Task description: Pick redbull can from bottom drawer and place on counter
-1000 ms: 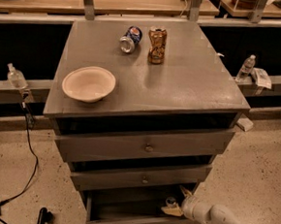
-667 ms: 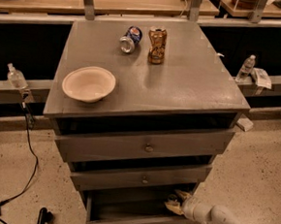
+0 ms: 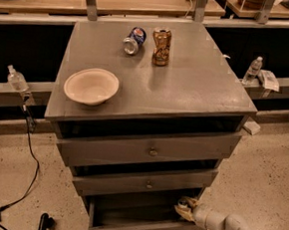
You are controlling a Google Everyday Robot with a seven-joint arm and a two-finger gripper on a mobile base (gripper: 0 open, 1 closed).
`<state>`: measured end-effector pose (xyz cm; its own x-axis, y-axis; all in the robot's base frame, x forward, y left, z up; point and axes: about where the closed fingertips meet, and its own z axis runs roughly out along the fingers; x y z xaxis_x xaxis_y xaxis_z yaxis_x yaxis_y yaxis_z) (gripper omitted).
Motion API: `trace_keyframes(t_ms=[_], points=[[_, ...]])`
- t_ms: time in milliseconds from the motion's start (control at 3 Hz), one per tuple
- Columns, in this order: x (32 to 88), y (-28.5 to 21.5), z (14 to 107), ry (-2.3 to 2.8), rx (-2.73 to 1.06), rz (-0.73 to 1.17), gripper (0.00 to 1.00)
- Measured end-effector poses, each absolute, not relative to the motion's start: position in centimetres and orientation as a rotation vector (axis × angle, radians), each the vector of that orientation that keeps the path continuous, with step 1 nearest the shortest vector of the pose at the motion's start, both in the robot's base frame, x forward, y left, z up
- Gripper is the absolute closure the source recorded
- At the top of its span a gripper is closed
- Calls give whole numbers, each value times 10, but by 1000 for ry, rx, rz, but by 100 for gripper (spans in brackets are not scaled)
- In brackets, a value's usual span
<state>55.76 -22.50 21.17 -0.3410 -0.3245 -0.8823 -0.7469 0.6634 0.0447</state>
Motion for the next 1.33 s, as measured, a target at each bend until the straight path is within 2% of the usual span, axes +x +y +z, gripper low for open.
trace_keyframes(t_ms=[333, 1000, 1333], points=[[550, -236, 242, 1870, -831, 588, 100], [531, -307, 294, 1916, -685, 498, 100], [530, -359, 319, 1933, -581, 477, 100]])
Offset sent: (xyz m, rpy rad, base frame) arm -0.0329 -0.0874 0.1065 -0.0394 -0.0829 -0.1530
